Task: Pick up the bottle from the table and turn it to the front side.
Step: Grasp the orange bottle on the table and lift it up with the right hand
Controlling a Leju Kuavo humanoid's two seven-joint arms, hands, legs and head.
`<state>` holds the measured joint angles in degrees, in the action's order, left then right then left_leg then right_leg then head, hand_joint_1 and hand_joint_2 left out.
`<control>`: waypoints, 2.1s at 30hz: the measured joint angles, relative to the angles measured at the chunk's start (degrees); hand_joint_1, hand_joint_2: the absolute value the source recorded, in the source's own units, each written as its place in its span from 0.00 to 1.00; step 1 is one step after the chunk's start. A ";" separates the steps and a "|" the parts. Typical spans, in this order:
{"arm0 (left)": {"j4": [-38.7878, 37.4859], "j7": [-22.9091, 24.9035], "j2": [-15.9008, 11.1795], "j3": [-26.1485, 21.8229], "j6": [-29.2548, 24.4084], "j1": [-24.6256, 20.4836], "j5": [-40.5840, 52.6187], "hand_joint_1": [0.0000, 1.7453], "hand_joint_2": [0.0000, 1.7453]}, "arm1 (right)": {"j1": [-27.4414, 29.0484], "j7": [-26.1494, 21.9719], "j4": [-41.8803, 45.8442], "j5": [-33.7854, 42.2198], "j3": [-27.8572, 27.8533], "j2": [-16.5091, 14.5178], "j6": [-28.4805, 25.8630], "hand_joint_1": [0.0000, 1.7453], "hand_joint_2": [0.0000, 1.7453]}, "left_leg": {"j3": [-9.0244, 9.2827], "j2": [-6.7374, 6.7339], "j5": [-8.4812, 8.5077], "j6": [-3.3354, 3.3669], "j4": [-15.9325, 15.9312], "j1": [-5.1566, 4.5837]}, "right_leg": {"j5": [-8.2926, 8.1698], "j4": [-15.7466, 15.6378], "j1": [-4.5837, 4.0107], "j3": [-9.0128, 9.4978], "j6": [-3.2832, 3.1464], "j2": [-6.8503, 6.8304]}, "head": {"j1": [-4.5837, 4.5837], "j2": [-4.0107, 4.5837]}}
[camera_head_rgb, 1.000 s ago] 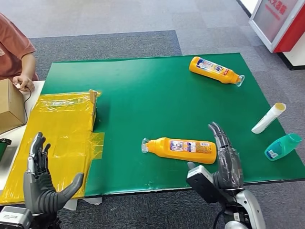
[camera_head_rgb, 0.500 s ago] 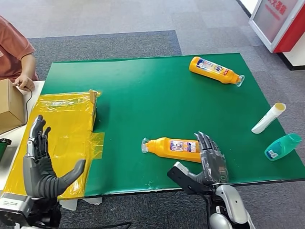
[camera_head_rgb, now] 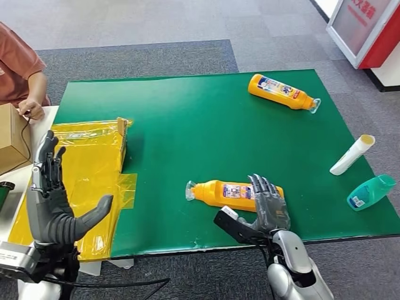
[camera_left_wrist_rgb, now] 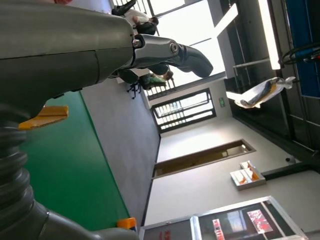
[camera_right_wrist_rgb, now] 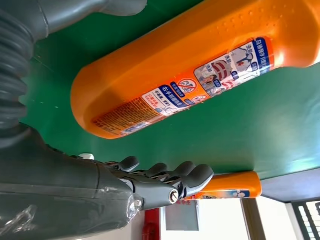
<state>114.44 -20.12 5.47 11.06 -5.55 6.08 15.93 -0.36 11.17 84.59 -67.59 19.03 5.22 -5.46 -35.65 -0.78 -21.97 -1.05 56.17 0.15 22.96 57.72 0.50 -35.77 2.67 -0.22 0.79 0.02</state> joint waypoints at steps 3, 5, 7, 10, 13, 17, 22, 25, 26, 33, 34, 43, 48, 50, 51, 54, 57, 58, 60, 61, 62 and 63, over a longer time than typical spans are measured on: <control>0.00 0.11 -0.35 0.51 0.20 -0.66 0.00 0.00 1.00 | -1.82 0.07 -2.30 -1.06 0.09 0.00 0.36 0.00 1.00 | 0.00 0.00 0.01 0.00 0.00 0.00 | 0.00 0.00 0.00 0.00 0.00 0.00 | 0.00 0.00; 0.00 0.12 -0.58 0.78 0.16 -1.04 0.00 0.00 1.00 | -3.17 0.28 -3.86 -2.27 0.25 0.00 0.62 0.00 1.00 | 0.00 0.00 0.01 -0.01 0.00 0.00 | -0.01 0.00 0.00 0.00 0.00 0.00 | 0.00 0.00; 0.00 0.12 -0.78 0.89 0.04 -1.31 0.00 0.00 1.00 | -4.43 0.50 -5.21 -3.20 0.40 0.00 1.03 0.00 1.00 | 0.00 0.00 0.02 0.00 0.00 0.00 | -0.01 0.00 0.00 0.00 0.00 0.00 | 0.00 0.00; 0.00 0.13 -0.99 0.98 0.03 -1.54 -0.22 0.00 1.00 | -6.28 0.81 -7.25 -4.21 0.56 0.01 1.76 0.00 1.00 | 0.00 0.00 0.04 0.01 0.00 0.00 | -0.01 0.00 0.00 0.00 0.00 0.00 | 0.00 0.00; 0.00 0.12 -1.20 1.20 0.29 -1.75 -0.47 0.00 1.00 | -7.80 1.13 -9.29 -4.96 0.70 0.02 2.34 0.00 1.00 | 0.00 0.00 0.04 0.02 0.00 0.00 | -0.01 0.00 0.00 0.00 0.00 0.00 | 0.00 0.00; 0.00 0.10 -1.38 1.39 0.41 -1.89 -0.50 0.00 1.00 | -9.18 1.50 -11.67 -5.87 0.99 0.02 2.75 0.00 1.00 | 0.00 0.00 0.04 0.02 0.00 0.00 | -0.01 0.00 0.00 0.00 0.00 0.00 | 0.00 0.00; 0.00 -0.10 -1.67 1.46 0.31 -1.98 -0.50 0.00 1.00 | -10.27 1.86 -13.73 -6.93 1.18 0.06 3.33 0.00 1.00 | 0.00 0.00 0.04 0.02 0.00 0.00 | -0.01 0.00 0.00 0.00 0.00 0.00 | 0.01 0.00; 0.00 -0.20 -1.81 1.45 0.15 -1.99 -0.50 0.00 1.00 | -10.59 2.34 -14.66 -7.62 1.31 0.15 3.85 0.00 1.00 | 0.00 0.00 0.04 0.02 0.00 0.00 | -0.01 0.00 0.00 0.00 0.00 0.00 | 0.00 0.00; 0.00 -0.24 -1.85 1.44 0.09 -1.99 -0.50 0.00 1.00 | -10.66 2.57 -15.01 -7.87 1.32 0.21 4.09 0.00 1.00 | 0.00 0.00 0.04 0.02 0.00 0.00 | -0.01 0.00 0.00 0.00 0.00 0.00 | 0.00 0.00; 0.01 -0.57 -2.12 1.44 -0.19 -1.99 -0.50 0.00 1.00 | -11.46 3.51 -17.21 -9.17 1.34 0.73 5.12 0.00 1.00 | 0.00 -0.01 0.03 0.02 0.00 0.00 | -0.01 0.00 0.00 0.00 0.00 0.00 | 0.00 0.00; 0.01 -0.60 -2.14 1.44 -0.19 -2.00 -0.50 0.00 1.00 | -11.63 3.54 -17.41 -9.27 1.34 0.78 5.22 0.00 1.00 | 0.00 -0.01 0.03 0.02 0.00 0.00 | -0.01 0.00 0.00 0.00 0.00 0.00 | 0.00 0.00; 0.01 -0.88 -2.18 1.44 -0.21 -2.00 -0.50 0.00 1.00 | -12.58 3.61 -18.63 -9.43 1.34 0.98 5.31 0.00 1.00 | 0.02 0.00 0.04 0.02 0.00 0.00 | -0.02 0.00 0.00 0.01 0.00 0.00 | 0.00 0.00; 0.02 -0.94 -2.29 1.44 -0.22 -1.99 -0.45 0.00 1.00 | -12.90 3.67 -19.04 -9.76 1.34 1.09 5.55 0.03 1.00 | 0.02 -0.01 0.05 0.02 0.00 0.00 | -0.04 0.00 0.00 0.02 -0.01 0.00 | 0.00 0.00; 0.03 -0.98 -2.32 1.46 -0.27 -1.98 -0.36 0.00 1.00 | -13.16 3.70 -19.33 -10.03 1.36 1.22 5.85 0.53 1.00 | 0.03 -0.01 0.05 0.01 0.00 0.00 | -0.05 0.00 0.00 0.02 -0.02 0.00 | 0.00 0.00; 0.04 -1.01 -2.33 1.48 -0.29 -1.96 -0.31 0.00 1.00 | -13.26 3.68 -19.50 -10.15 1.37 1.31 6.03 0.78 1.00 | 0.03 -0.01 0.06 0.02 0.00 0.00 | -0.05 0.00 0.00 0.02 -0.02 0.00 | 0.00 0.00; 0.25 -1.03 -2.38 1.61 -0.33 -1.66 0.03 0.00 1.00 | -13.12 3.39 -19.94 -10.27 1.43 1.82 6.28 1.00 1.00 | 0.03 0.00 0.09 0.05 0.00 0.00 | -0.05 0.00 0.00 0.03 -0.01 -0.01 | -0.01 0.00; 0.44 -0.59 -2.41 2.04 -0.37 -1.31 0.46 0.00 1.00 | -11.84 2.99 -19.16 -9.75 1.49 2.85 5.93 1.00 1.00 | 0.04 0.00 0.08 0.07 0.01 -0.01 | -0.04 -0.01 0.01 0.04 0.01 -0.02 | 0.00 0.00; 0.46 -0.30 -2.41 2.26 -0.41 -1.19 0.57 0.00 1.00 | -11.09 2.95 -18.39 -9.36 1.50 3.30 5.72 1.00 1.00 | 0.04 0.00 0.07 0.08 0.01 -0.01 | -0.03 -0.02 0.01 0.06 0.02 -0.03 | 0.01 0.00; 0.53 0.11 -2.41 2.62 -0.57 -0.72 0.73 0.00 1.00 | -9.18 2.64 -16.35 -8.19 1.43 4.24 5.34 1.00 1.00 | 0.05 0.01 0.03 0.10 0.01 -0.01 | 0.01 -0.02 0.01 0.08 0.04 -0.04 | 0.01 0.00; 0.64 0.18 -2.41 2.71 -0.67 -0.37 0.78 0.00 1.00 | -8.17 2.27 -15.20 -7.47 1.36 4.69 5.16 1.00 1.00 | 0.05 0.01 0.00 0.10 0.01 -0.01 | 0.02 -0.02 0.01 0.08 0.05 -0.04 | 0.01 0.00; 0.78 0.16 -2.41 2.74 -0.78 0.01 0.81 0.00 1.00 | -7.21 1.64 -14.06 -6.47 1.28 5.10 5.09 1.00 1.00 | 0.06 0.02 -0.03 0.10 0.01 0.00 | 0.04 -0.02 0.01 0.08 0.06 -0.03 | 0.00 0.00; 0.93 0.03 -2.41 2.75 -0.91 0.44 0.75 0.00 1.00 | -6.28 0.71 -12.88 -5.01 1.15 5.51 5.08 1.00 1.00 | 0.06 0.01 -0.05 0.10 0.01 0.00 | 0.06 -0.02 0.01 0.09 0.06 -0.03 | 0.00 0.00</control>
<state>115.38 -20.09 3.06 13.81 -6.45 6.52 16.68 -6.64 11.88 71.70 -72.60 20.18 10.74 -0.38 -35.59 -0.77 -22.03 -0.95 56.18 0.14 23.02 57.70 0.50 -35.68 2.73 -0.25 0.79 0.02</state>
